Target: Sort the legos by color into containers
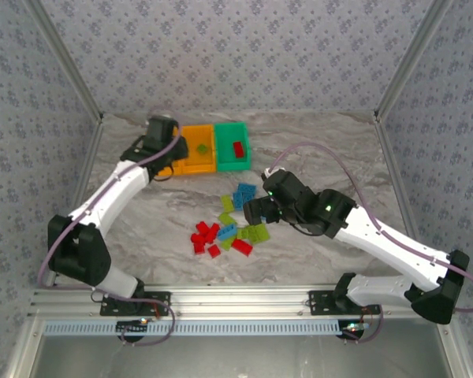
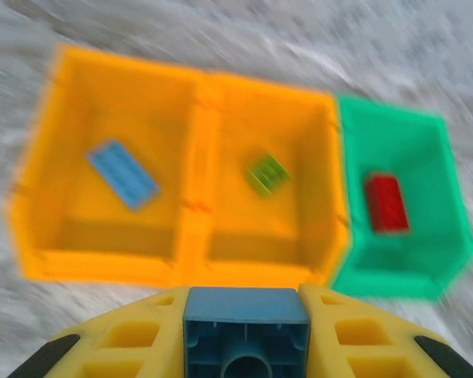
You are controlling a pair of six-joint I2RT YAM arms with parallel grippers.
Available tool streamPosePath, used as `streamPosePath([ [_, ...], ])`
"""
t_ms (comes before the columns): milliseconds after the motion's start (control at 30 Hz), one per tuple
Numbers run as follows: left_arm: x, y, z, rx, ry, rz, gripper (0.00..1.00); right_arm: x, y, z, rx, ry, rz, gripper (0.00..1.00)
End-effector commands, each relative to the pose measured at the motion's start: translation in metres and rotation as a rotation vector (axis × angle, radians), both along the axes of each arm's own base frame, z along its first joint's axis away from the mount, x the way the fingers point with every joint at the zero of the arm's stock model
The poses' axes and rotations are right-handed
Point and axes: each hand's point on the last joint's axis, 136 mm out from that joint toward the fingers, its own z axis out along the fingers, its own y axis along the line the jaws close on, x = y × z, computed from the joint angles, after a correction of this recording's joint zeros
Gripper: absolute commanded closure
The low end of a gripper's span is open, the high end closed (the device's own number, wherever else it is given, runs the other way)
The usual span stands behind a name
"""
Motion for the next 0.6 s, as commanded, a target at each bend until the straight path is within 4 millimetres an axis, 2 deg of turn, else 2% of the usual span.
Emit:
streamPosePath([
  [0,0.026,0.032,-0.016,0.064,0.038,0.073,0.75,0.002,-0.004,0.011,0.013,-0.028,-0.025,0.0],
  [133,0.059,0.048,-0.033,0.067,0.088,0.108,0.75,-0.002,-0.007,0.014,0.021,-0.026,-0.031,0.0],
  [167,0.068,0.049,-0.038,0.06,0.098,0.106,0.75,-0.005,-0.012,0.001,-0.005,-0.007,-0.034,0.0],
  [200,0.076,0.05,-0.044,0.05,0.116,0.101,0.75,-0.006,-0.015,0.001,-0.009,-0.008,-0.04,0.0],
  [367,0.1,0.062,-0.075,0.021,0.207,0.129,0.72,-0.011,-0.031,0.006,-0.006,-0.021,-0.072,0.0],
  [500,0.107,0.064,-0.086,-0.017,0.252,0.124,0.58,-0.014,-0.041,0.01,0.019,-0.038,-0.095,0.0],
  [567,0.106,0.064,-0.082,-0.02,0.258,0.117,0.51,-0.014,-0.043,0.011,0.025,-0.043,-0.104,0.0],
])
